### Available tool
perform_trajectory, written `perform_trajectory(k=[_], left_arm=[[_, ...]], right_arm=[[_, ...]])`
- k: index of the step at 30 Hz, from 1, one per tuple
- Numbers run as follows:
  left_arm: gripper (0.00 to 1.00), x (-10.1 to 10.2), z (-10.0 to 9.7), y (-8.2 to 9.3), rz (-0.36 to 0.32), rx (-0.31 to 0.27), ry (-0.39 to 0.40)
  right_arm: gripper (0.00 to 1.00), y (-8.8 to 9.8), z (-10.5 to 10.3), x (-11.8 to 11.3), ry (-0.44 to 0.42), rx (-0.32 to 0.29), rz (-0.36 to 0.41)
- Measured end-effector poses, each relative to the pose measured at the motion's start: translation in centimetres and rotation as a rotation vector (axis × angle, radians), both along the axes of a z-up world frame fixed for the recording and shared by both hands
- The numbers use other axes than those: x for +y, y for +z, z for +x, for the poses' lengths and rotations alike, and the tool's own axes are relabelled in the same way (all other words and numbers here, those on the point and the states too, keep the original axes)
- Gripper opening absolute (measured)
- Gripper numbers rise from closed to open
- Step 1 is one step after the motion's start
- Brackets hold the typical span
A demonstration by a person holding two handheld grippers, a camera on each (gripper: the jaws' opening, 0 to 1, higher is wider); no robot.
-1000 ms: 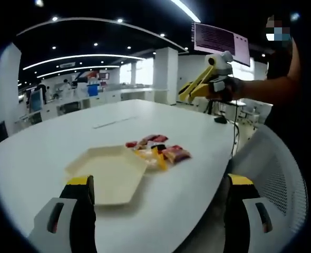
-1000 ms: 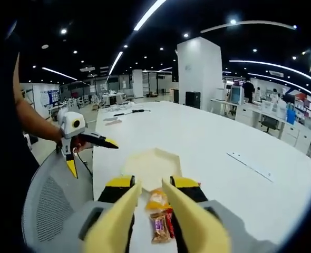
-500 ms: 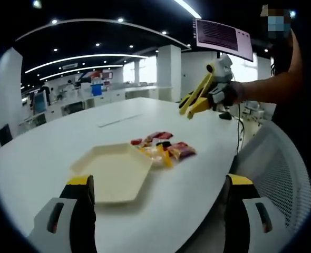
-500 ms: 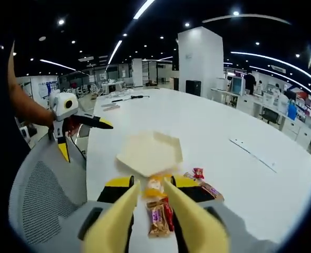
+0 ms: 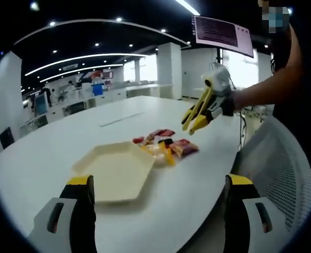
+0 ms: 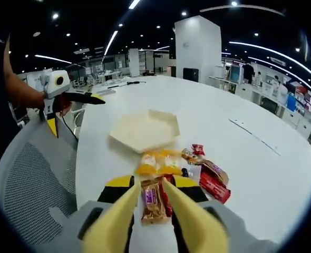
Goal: Place the target food into the container with the food tongs after gripping and lifting it, then release it inside without dropping or visibly crushing the food.
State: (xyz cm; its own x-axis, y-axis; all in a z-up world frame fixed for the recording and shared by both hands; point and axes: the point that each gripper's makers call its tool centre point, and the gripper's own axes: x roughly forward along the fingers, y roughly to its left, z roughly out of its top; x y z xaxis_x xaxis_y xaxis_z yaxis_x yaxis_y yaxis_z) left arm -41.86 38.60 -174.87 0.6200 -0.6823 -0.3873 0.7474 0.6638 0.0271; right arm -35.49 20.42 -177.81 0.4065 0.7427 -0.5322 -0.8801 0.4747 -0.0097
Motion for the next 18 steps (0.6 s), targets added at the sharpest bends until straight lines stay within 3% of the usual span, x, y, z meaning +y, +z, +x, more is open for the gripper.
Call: perform_trajectory(k=[18], left_arm=[[1.0, -0.2, -0.1, -0.6, 0.007, 0.021, -0.01]], right_arm=[[0.27, -3.9, 0.1, -0.6, 0.013, 0.02, -0.104]])
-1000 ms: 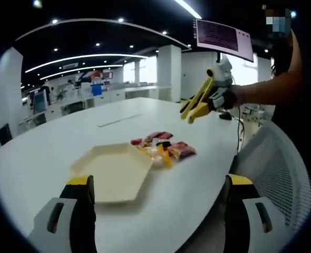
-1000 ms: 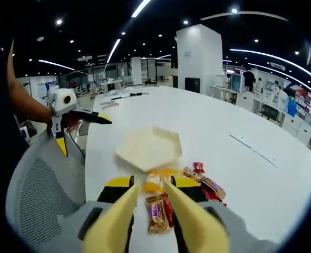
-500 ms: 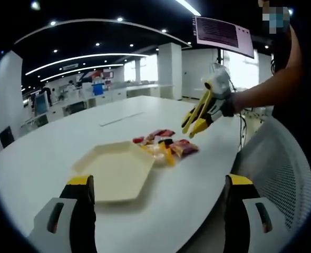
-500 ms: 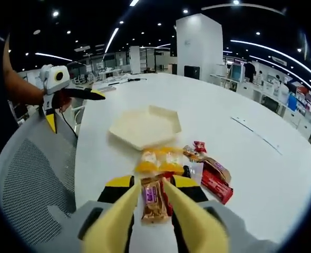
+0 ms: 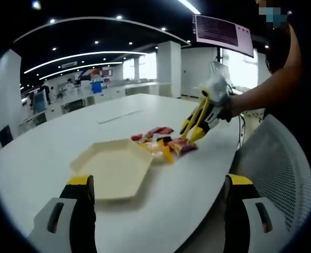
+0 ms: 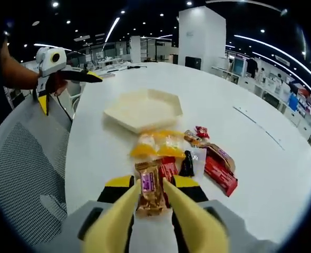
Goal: Place the target food into the container with the food tongs after gripping and lifting it, then release it inside without dropping or visibly crushing the food.
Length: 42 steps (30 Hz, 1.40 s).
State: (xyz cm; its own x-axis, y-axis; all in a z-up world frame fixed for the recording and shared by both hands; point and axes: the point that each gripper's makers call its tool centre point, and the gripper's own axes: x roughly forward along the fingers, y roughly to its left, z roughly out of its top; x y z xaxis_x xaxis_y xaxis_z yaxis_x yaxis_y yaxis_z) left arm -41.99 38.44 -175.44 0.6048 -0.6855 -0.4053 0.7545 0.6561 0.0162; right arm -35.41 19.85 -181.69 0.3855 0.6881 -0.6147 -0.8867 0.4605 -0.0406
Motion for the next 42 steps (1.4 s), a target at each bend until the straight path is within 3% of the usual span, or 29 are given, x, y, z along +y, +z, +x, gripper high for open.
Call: perform_trajectory(k=[9, 16, 22, 29, 33, 42], left_arm=[[0.99, 0.0, 0.0, -0.1, 0.008, 0.001, 0.002], [0.99, 0.1, 0.1, -0.1, 0.008, 0.0, 0.009], [0.99, 0.2, 0.1, -0.1, 0.008, -0.003, 0.008], [0.99, 0.1, 0.0, 0.0, 0.008, -0.005, 0.007], [0.99, 0.2, 0.1, 0.1, 0.003, -0.006, 0.009], [1.0, 0.1, 0.1, 0.3, -0.015, -0.008, 0.003]], right_arm=[[0.25, -1.2, -0.3, 0.7, 0.025, 0.021, -0.042], [0.21, -1.0, 0.0, 0.5, -0.012, 0.051, -0.054], [0.21, -0.3, 0.0, 0.0, -0.055, 0.085, -0.01], [0.21, 0.3, 0.2, -0.8, -0.07, 0.087, -0.004], [0.21, 1.1, 0.4, -0.6, -0.065, 0.084, -0.007], [0.22, 4.8, 2.5, 0.2, -0.038, 0.051, -0.022]])
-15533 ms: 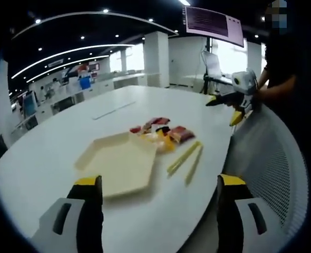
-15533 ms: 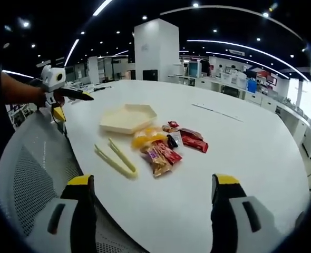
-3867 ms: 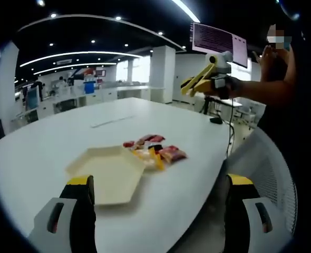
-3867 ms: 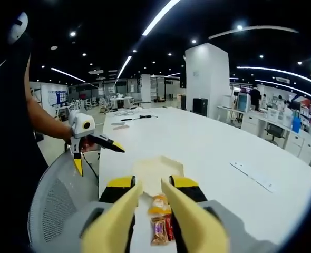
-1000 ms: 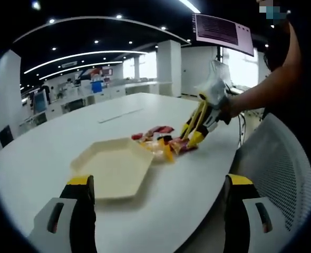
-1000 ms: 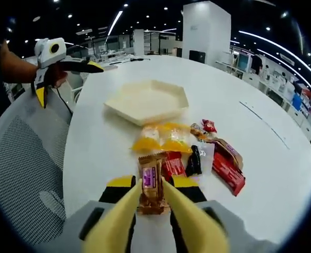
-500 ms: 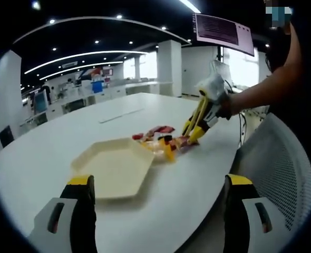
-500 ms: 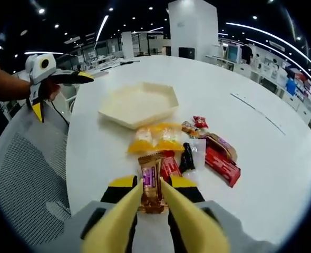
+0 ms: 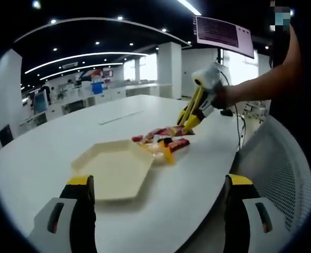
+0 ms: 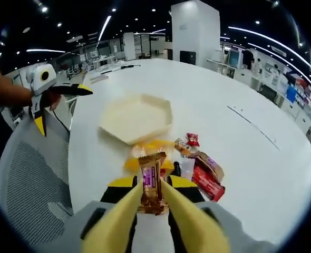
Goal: Place the target food into the container with the food tongs after gripping and lifting it, then release it inside without dropping or visibly crushing the food.
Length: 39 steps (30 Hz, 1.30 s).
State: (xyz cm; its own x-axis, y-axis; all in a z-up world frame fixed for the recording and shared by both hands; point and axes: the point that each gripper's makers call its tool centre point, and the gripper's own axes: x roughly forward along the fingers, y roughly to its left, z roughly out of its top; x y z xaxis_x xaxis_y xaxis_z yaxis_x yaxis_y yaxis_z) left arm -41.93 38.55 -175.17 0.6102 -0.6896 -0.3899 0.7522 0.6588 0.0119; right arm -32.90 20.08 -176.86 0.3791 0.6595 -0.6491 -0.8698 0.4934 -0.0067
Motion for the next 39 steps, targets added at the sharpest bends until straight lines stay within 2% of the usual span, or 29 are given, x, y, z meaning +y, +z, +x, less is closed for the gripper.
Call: perform_trajectory(k=[8, 14, 15, 18, 21, 22, 27, 32, 39], left_arm=[[1.0, 0.0, 0.0, 0.1, -0.016, 0.007, 0.002], [1.0, 0.2, 0.0, 0.4, -0.013, 0.012, -0.006], [1.0, 0.4, -0.1, 0.3, 0.005, -0.005, -0.013], [1.0, 1.1, -0.2, -0.4, -0.016, 0.032, 0.032], [1.0, 1.3, -0.4, -1.7, 0.029, 0.051, 0.035], [1.0, 1.2, -0.2, -1.7, 0.021, 0.052, 0.033], [1.0, 1.5, -0.2, -1.6, -0.018, 0.073, 0.054], [1.0, 1.5, -0.1, -1.6, 0.007, 0.054, 0.054], [1.0, 1.4, -0.2, -1.7, 0.045, 0.03, 0.039]], right_arm=[[0.22, 4.0, 1.7, 1.5, 0.04, -0.032, 0.003], [0.22, 5.6, 2.7, 3.0, 0.077, -0.043, -0.002], [0.21, 6.1, 2.8, 3.6, 0.085, -0.047, 0.002], [0.21, 6.9, 3.3, 4.9, 0.111, -0.064, -0.003], [0.21, 7.7, 3.9, 6.5, 0.127, -0.072, 0.011], [0.21, 8.0, 4.1, 7.2, 0.135, -0.072, 0.016], [0.21, 8.8, 5.0, 10.4, 0.177, -0.082, 0.015], [0.21, 9.4, 5.6, 13.4, 0.226, -0.084, 0.005], [0.21, 8.7, 6.3, 17.1, 0.279, -0.079, -0.02]])
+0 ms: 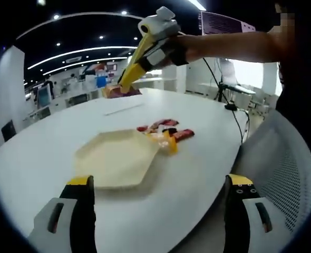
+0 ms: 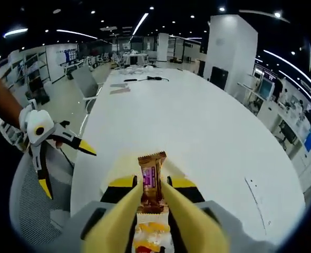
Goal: Place the target food into the container with the food tongs after gripping and lifting it, then release it inside without dropping or visibly crushing the food.
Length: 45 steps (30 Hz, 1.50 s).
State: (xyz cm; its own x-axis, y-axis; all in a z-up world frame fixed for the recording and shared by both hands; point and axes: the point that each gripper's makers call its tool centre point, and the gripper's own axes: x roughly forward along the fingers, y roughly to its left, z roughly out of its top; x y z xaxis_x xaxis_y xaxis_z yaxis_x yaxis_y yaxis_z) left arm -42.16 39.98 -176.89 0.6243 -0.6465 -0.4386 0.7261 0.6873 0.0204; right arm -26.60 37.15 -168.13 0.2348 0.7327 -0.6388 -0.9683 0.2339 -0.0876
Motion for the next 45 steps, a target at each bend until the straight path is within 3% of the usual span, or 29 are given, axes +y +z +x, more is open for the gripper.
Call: perform_trajectory(k=[6, 20, 26, 45], left_arm=[[1.0, 0.1, 0.0, -0.1, 0.013, -0.005, 0.0], [0.99, 0.2, 0.2, -0.1, 0.019, -0.015, 0.004], [0.99, 0.2, 0.3, 0.0, 0.014, -0.018, 0.006], [0.99, 0.3, 0.3, -0.1, 0.021, -0.015, 0.009]], right_arm=[[0.22, -1.7, 0.3, 2.9, 0.031, 0.015, -0.027], [0.22, -5.6, 1.1, 4.8, 0.054, 0.024, -0.124], [0.24, -5.4, 1.4, 5.2, 0.059, -0.013, -0.117], [0.24, -4.6, 1.6, 4.5, 0.058, 0.0, -0.088]])
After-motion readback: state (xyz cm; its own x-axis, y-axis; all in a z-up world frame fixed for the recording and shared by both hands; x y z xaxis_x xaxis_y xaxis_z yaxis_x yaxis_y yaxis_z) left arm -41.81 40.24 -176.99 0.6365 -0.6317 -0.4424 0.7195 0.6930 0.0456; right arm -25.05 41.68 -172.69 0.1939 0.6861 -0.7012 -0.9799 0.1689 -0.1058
